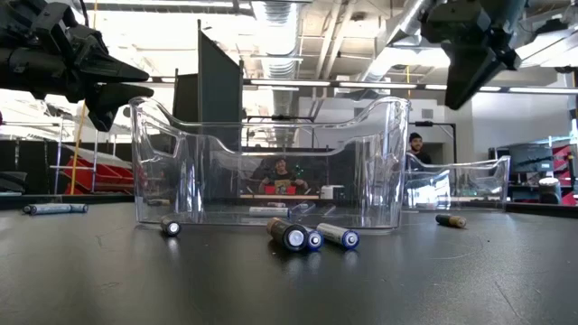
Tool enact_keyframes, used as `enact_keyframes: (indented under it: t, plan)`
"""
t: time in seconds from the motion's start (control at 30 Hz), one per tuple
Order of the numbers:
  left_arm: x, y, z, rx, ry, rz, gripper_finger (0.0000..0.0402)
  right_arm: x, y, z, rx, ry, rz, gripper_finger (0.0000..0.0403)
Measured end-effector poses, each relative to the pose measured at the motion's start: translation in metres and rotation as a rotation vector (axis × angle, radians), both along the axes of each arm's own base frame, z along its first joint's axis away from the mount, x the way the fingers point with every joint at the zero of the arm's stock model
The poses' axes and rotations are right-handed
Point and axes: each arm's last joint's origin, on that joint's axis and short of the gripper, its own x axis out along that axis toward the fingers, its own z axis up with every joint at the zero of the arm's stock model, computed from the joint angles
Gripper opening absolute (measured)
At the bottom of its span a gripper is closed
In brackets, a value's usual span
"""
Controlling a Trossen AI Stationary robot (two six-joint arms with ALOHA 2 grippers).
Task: Sort batteries
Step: Put the black battery into the top transparent bin
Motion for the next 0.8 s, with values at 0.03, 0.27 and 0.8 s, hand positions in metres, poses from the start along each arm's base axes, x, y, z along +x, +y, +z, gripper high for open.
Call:
enact_keyframes:
  t: [0.03,0.27,0.8]
  plan:
    - [0.0,0.0,0.0,0.0,0.0,0.0,0.0132,0.001,0.001,-0.003,0.005,0.002,-0.015,0.0089]
    - [0.0,0.0,0.0,0.0,0.0,0.0,0.0132,0.011,0.007,-0.03,0.04,0.003,-0.146,0.0089]
    - [0.0,0.0,0.0,0.0,0.001,0.0,0.0132,0.021,0.067,-0.076,0.036,0.031,-0.14,0.0089]
